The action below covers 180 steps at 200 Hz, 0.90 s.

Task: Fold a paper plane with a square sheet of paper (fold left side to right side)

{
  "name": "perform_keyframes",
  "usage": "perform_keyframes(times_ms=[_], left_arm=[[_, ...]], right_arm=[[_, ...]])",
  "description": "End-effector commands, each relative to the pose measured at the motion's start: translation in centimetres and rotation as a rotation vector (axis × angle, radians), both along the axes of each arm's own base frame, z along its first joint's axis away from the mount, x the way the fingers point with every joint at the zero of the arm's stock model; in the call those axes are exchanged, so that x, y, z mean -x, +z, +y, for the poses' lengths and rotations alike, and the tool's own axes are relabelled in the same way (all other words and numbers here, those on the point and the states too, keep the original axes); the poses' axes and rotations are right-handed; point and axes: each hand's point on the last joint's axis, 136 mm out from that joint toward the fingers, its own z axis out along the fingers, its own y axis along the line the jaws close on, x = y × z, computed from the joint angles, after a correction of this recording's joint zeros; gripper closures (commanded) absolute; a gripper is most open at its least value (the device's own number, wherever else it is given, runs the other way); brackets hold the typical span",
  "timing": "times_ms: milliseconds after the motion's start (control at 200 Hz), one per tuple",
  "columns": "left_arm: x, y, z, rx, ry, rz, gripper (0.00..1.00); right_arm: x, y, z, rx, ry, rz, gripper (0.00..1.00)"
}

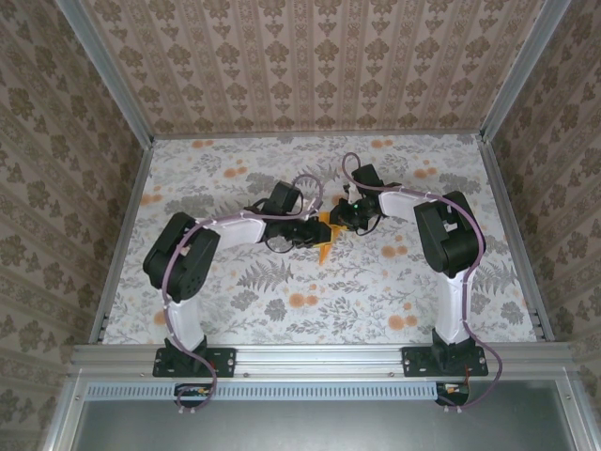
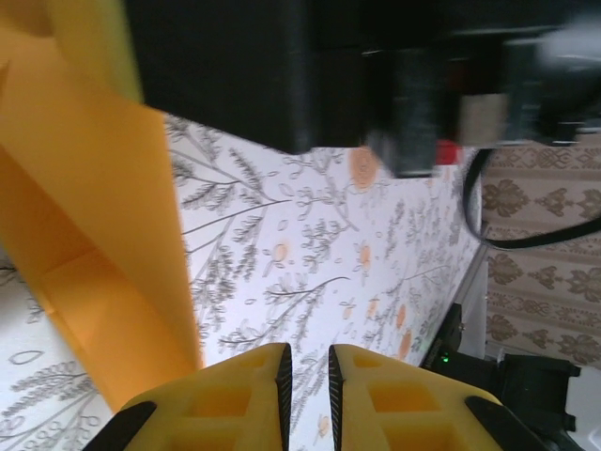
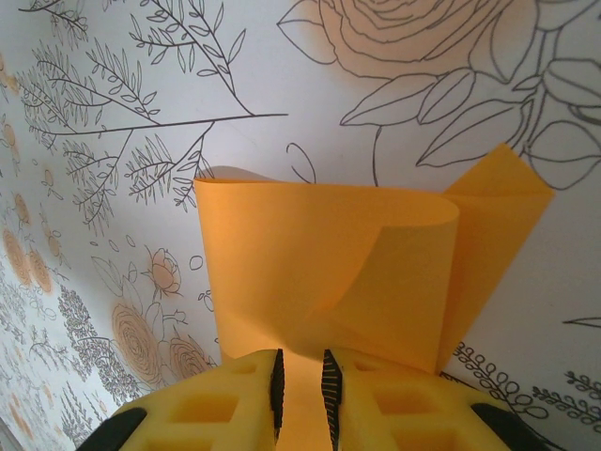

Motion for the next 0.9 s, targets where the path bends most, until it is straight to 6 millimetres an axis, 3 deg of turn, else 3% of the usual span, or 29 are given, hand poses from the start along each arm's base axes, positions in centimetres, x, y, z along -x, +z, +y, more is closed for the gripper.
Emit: perform_keyframes(times_ms=[0, 385, 670, 895], left_arm=[[0.0, -0.2, -0.8, 0.005, -0.011, 0.03, 0.8], [1.0, -4.4, 0.9, -0.16, 0.005, 0.083, 0.79], [1.5, -5.9, 1.2, -0.201, 0.005, 0.108, 0.78], [2.2, -7.5, 2.2, -0.292, 0.029, 0.126, 0.83]], right_arm=[[2.7, -4.0, -2.0, 0.098, -0.006, 0.131, 0.77], [2.7, -3.9, -2.1, 0.102, 0.0, 0.131, 0.77], [2.7, -3.8, -2.1, 0.102, 0.001, 0.128, 0.77], [1.3, -1.8, -1.5, 0.068, -0.001, 0.051, 0.78]])
